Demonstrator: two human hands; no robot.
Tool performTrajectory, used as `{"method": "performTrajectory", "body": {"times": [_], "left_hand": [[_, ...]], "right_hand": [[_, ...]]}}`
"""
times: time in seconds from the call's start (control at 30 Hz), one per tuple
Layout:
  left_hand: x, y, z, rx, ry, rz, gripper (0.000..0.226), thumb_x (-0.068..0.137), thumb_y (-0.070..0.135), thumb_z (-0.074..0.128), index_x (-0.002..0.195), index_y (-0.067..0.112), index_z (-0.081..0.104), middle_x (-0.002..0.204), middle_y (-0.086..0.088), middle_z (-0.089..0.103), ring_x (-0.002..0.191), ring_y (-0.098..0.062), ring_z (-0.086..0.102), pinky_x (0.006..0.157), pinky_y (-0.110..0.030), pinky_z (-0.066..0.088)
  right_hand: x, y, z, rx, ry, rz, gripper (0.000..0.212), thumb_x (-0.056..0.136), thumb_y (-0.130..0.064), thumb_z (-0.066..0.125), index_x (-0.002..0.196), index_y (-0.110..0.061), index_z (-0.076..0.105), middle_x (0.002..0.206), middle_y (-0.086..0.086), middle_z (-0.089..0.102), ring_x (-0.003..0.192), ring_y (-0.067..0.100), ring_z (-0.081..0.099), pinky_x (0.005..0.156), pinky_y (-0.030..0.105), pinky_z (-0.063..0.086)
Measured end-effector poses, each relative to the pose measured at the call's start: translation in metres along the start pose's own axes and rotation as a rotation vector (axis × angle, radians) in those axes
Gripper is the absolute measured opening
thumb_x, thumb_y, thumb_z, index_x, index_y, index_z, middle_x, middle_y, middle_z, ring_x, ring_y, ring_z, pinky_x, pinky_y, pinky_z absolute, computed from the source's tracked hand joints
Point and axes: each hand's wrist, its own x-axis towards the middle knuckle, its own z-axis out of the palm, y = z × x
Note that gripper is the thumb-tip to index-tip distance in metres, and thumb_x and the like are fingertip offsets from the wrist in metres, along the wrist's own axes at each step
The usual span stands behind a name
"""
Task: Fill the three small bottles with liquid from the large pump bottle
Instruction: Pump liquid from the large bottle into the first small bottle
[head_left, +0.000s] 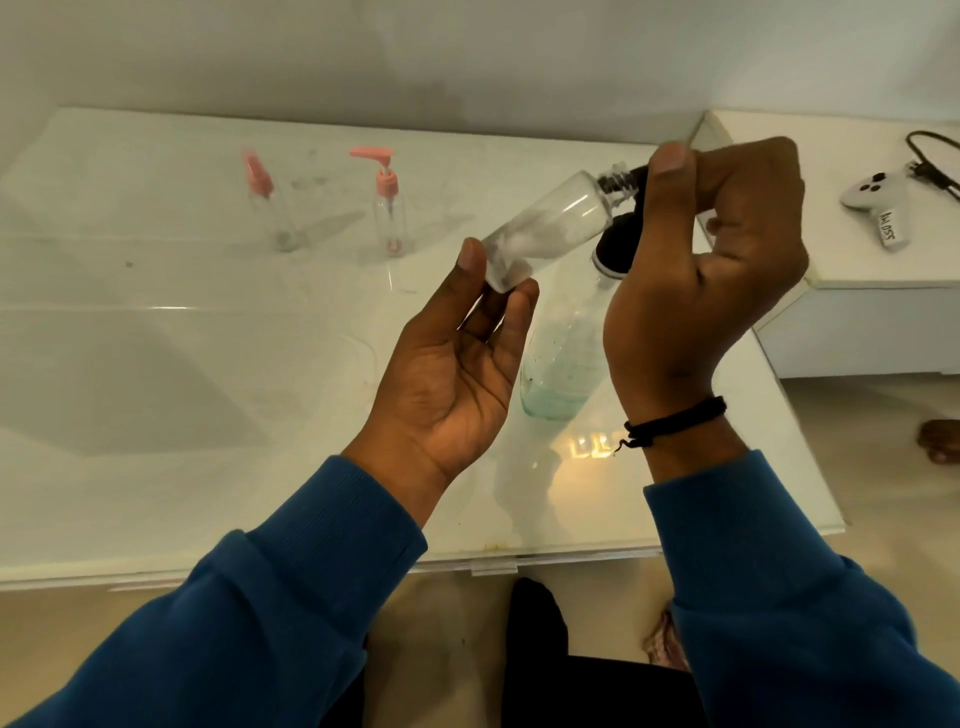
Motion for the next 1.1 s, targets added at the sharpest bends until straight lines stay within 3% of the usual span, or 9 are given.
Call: {"method": "performTrajectory", "body": {"times": [0.5,0.67,0.87,0.97,1.1], "left_hand": [[-0.001,-0.001,-0.002,-0.012,0.007,0.008,0.068,0.061,0.018,0.083,0.126,0.004,0.067,0.117,-0.014,0.069,0.092,-0.021,0.071,0.064,-0.024,0.06],[-0.001,-0.001,0.001,-0.003,-0.009,0.001,0.055,0.062,0.018,0.081,0.114,0.005,0.069,0.109,-0.013,0.071,0.087,-0.02,0.071,0.062,-0.023,0.059],[-0.002,-0.001,0.002,0.007,0.016,0.015,0.05,0.066,0.02,0.078,0.114,0.005,0.07,0.107,-0.013,0.072,0.086,-0.02,0.071,0.061,-0.023,0.059],[-0.001,-0.002,0.003,0.006,0.009,0.017,0.052,0.067,0.02,0.078,0.116,0.005,0.069,0.109,-0.014,0.071,0.087,-0.02,0.071,0.061,-0.023,0.059],[-0.002,-0.002,0.001,-0.007,0.013,0.019,0.053,0.072,0.02,0.076,0.121,0.003,0.068,0.114,-0.015,0.07,0.089,-0.021,0.072,0.063,-0.024,0.06]], "right_hand": [[-0.007,0.004,0.0,0.011,-0.019,0.034,0.029,0.097,-0.005,0.059,0.069,-0.002,0.06,0.069,0.009,0.052,0.07,0.024,0.046,0.063,0.044,0.04],[0.002,0.003,0.0,0.0,-0.014,0.015,0.031,0.096,-0.007,0.06,0.065,0.0,0.06,0.066,0.013,0.054,0.068,0.026,0.046,0.065,0.042,0.04],[-0.005,0.004,-0.001,0.019,-0.023,0.035,0.029,0.097,-0.005,0.06,0.068,-0.001,0.061,0.068,0.013,0.056,0.07,0.027,0.049,0.064,0.045,0.042],[0.001,0.004,-0.001,-0.001,-0.014,0.017,0.031,0.096,-0.006,0.061,0.066,0.0,0.061,0.066,0.014,0.057,0.068,0.032,0.05,0.067,0.039,0.039],[-0.005,0.003,-0.001,0.02,-0.008,0.016,0.028,0.096,-0.003,0.06,0.069,-0.001,0.062,0.068,0.013,0.055,0.071,0.022,0.046,0.065,0.04,0.039]]}}
